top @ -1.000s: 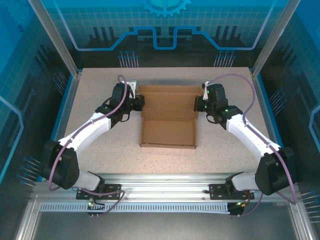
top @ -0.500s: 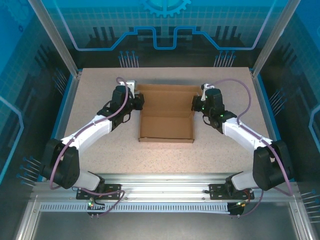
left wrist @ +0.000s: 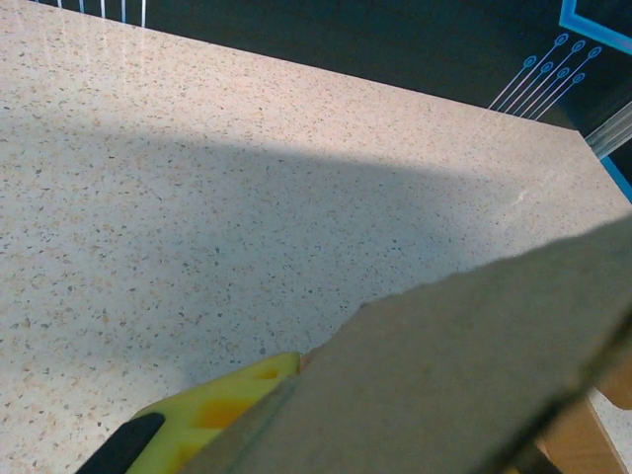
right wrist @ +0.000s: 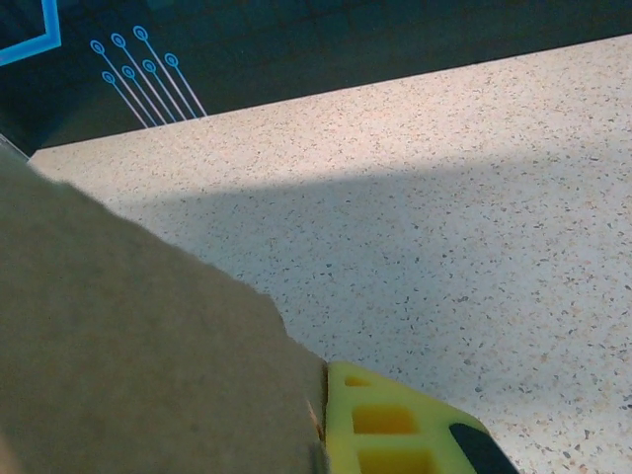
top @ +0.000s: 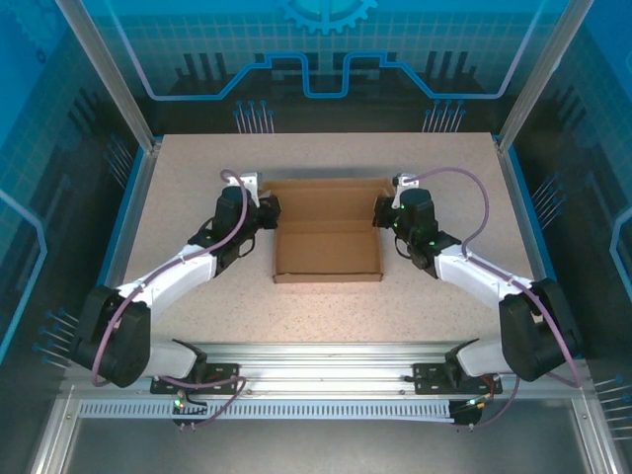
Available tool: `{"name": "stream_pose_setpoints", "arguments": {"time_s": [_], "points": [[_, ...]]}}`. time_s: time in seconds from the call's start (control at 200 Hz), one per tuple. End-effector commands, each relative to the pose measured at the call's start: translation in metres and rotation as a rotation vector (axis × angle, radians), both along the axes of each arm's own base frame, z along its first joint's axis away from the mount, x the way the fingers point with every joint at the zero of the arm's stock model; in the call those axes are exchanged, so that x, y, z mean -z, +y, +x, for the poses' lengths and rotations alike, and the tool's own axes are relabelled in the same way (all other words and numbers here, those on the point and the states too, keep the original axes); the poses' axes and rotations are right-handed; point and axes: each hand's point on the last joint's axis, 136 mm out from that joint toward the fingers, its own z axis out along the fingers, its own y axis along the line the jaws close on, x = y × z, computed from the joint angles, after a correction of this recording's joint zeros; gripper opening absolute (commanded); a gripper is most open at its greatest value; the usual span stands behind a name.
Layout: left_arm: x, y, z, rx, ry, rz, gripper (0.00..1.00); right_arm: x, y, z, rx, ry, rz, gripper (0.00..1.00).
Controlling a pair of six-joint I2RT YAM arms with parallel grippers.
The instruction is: Fold the paper box
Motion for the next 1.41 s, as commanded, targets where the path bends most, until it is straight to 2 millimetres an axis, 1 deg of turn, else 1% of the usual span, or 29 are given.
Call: {"name": "stream_pose_setpoints", "arguments": {"time_s": [0.0,0.225,0.4,0.59,0.806,1.016,1.171,1.401], "points": [[0.007,-0.017,-0.015,0.051,0.025,-0.055,0.18,-0.013,0.021,-0.009,-0.063,-0.052,0.058,0.08],[0.011,-0.018,-0.022,0.041,0.035,-0.090,0.18,-0.006,0.023,-0.016,-0.066,-0.048,0.060,0.09],[0.015,-0.019,-0.029,0.033,0.040,-0.109,0.18,-0.003,0.022,-0.022,-0.067,-0.047,0.059,0.10],[0.021,-0.021,-0.038,0.033,0.048,-0.115,0.18,0.006,0.023,-0.030,-0.076,-0.036,0.060,0.10],[0.029,-0.016,-0.049,0.010,0.059,-0.144,0.17,0.012,0.024,-0.040,-0.090,-0.040,0.061,0.11],[0.040,-0.012,-0.064,0.016,0.074,-0.132,0.17,0.020,0.029,-0.051,-0.135,-0.033,0.056,0.12],[0.045,-0.009,-0.070,0.005,0.087,-0.143,0.16,0.025,0.024,-0.058,-0.127,-0.026,0.057,0.12],[0.049,-0.015,-0.076,0.012,0.103,-0.162,0.16,0.039,0.028,-0.070,-0.128,0.023,0.104,0.11]]}}
